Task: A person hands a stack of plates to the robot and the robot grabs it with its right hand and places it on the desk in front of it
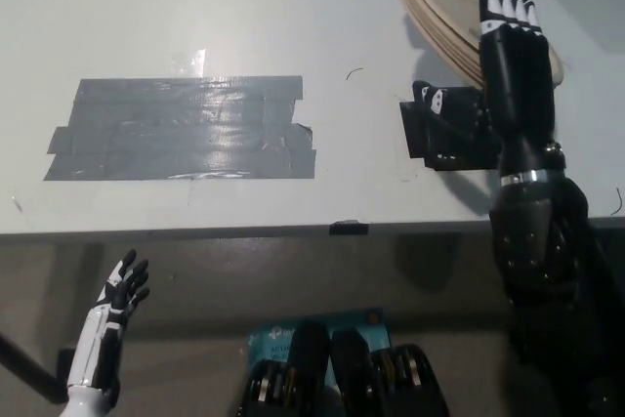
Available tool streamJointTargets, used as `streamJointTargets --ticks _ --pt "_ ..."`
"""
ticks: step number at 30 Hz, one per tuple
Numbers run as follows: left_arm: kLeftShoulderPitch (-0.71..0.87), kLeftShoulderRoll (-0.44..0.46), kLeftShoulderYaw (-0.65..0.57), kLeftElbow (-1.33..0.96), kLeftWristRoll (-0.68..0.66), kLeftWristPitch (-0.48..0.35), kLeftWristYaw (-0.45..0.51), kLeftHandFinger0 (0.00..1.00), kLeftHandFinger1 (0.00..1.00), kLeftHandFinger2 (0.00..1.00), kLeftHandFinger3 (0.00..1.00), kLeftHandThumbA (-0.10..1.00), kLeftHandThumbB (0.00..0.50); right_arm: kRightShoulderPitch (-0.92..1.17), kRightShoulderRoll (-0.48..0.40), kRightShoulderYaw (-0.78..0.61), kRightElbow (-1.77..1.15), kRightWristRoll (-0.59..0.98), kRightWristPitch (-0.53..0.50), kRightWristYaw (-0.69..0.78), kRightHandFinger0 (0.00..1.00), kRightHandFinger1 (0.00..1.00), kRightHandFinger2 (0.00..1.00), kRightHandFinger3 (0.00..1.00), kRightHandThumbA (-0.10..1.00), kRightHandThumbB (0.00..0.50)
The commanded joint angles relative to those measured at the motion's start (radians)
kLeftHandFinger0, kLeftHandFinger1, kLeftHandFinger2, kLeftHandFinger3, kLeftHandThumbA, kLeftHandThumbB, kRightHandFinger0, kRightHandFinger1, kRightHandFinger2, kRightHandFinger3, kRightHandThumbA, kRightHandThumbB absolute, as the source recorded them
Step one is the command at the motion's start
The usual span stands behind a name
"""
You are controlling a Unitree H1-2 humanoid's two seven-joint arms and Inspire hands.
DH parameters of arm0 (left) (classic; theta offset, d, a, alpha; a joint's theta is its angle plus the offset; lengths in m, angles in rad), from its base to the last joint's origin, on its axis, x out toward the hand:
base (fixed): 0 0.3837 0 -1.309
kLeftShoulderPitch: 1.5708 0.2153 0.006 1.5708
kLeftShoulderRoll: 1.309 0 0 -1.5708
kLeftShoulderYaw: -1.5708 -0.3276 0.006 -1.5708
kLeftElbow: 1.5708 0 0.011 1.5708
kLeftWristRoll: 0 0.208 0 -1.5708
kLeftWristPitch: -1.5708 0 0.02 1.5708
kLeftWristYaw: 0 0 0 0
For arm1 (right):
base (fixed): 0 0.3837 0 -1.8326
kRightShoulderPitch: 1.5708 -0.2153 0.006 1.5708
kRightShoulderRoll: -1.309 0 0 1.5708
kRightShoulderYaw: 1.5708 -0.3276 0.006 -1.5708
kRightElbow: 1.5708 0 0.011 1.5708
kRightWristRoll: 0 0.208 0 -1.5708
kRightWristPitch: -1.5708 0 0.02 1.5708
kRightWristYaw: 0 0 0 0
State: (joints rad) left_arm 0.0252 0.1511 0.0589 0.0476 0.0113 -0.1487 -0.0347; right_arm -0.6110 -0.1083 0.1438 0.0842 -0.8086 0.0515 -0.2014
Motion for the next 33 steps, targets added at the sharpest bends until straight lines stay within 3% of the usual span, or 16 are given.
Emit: streamJointTargets --ticks 1,4,8,15,16,19,20,21,22,23,26,33 --pt "-0.011 0.007 0.002 -0.006 0.005 -0.044 0.001 1.00 1.00 1.00 1.00 0.98 0.184 -0.071 -0.025 0.023 0.027 -0.046 0.054 0.027 1.00 1.00 1.00 1.00 1.00 0.462" --pt "-0.010 0.009 0.000 -0.010 0.010 -0.037 0.000 1.00 1.00 1.00 1.00 0.99 0.198 -0.091 -0.043 0.029 0.079 -0.064 0.084 0.019 1.00 1.00 1.00 1.00 1.00 0.461" --pt "-0.011 0.012 0.001 -0.010 0.009 -0.037 -0.001 1.00 1.00 1.00 1.00 0.99 0.203 -0.125 -0.070 0.043 0.167 -0.115 0.142 -0.004 1.00 1.00 1.00 1.00 0.95 0.496" --pt "-0.016 0.015 -0.001 -0.009 0.014 -0.037 -0.002 1.00 1.00 1.00 1.00 0.99 0.202 -0.160 -0.081 0.053 0.241 -0.170 0.247 -0.048 1.00 1.00 1.00 1.00 0.74 0.499" --pt "-0.016 0.015 -0.001 -0.010 0.013 -0.037 -0.002 1.00 1.00 1.00 1.00 0.99 0.191 -0.167 -0.087 0.063 0.257 -0.197 0.252 -0.080 1.00 1.00 1.00 1.00 0.68 0.483" --pt "-0.016 0.014 -0.001 -0.011 0.013 -0.037 -0.002 1.00 1.00 1.00 1.00 0.99 0.191 -0.172 -0.092 0.073 0.267 -0.207 0.261 -0.098 1.00 1.00 1.00 1.00 0.68 0.483" --pt "-0.015 0.013 0.000 -0.010 0.011 -0.040 -0.002 1.00 1.00 1.00 1.00 0.99 0.182 -0.176 -0.094 0.071 0.274 -0.200 0.248 -0.119 0.53 0.51 0.67 0.93 0.69 0.342" --pt "-0.022 0.013 -0.001 -0.011 0.007 -0.037 -0.006 1.00 1.00 1.00 1.00 0.99 0.190 -0.174 -0.090 0.041 0.266 -0.145 0.164 -0.200 0.02 0.02 0.07 0.35 0.83 0.086" --pt "-0.023 0.013 -0.001 -0.011 0.008 -0.038 -0.005 1.00 1.00 1.00 1.00 0.99 0.190 -0.170 -0.086 0.035 0.253 -0.133 0.151 -0.209 0.00 0.00 0.07 0.32 0.89 0.058" --pt "-0.023 0.013 -0.001 -0.011 0.008 -0.037 -0.005 1.00 1.00 1.00 1.00 0.99 0.188 -0.165 -0.078 0.032 0.234 -0.123 0.143 -0.217 0.00 0.00 0.09 0.23 0.96 0.033" --pt "-0.023 0.014 -0.002 -0.021 0.011 -0.023 -0.005 1.00 1.00 1.00 1.00 0.98 0.183 -0.162 -0.070 0.032 0.212 -0.114 0.120 -0.249 0.00 0.00 0.12 0.11 1.00 0.018" --pt "-0.029 0.019 -0.004 -0.022 0.010 -0.022 -0.011 1.00 1.00 1.00 1.00 0.97 0.175 -0.155 -0.070 0.027 0.157 -0.091 0.075 -0.306 0.00 0.00 0.15 0.09 1.00 0.013"
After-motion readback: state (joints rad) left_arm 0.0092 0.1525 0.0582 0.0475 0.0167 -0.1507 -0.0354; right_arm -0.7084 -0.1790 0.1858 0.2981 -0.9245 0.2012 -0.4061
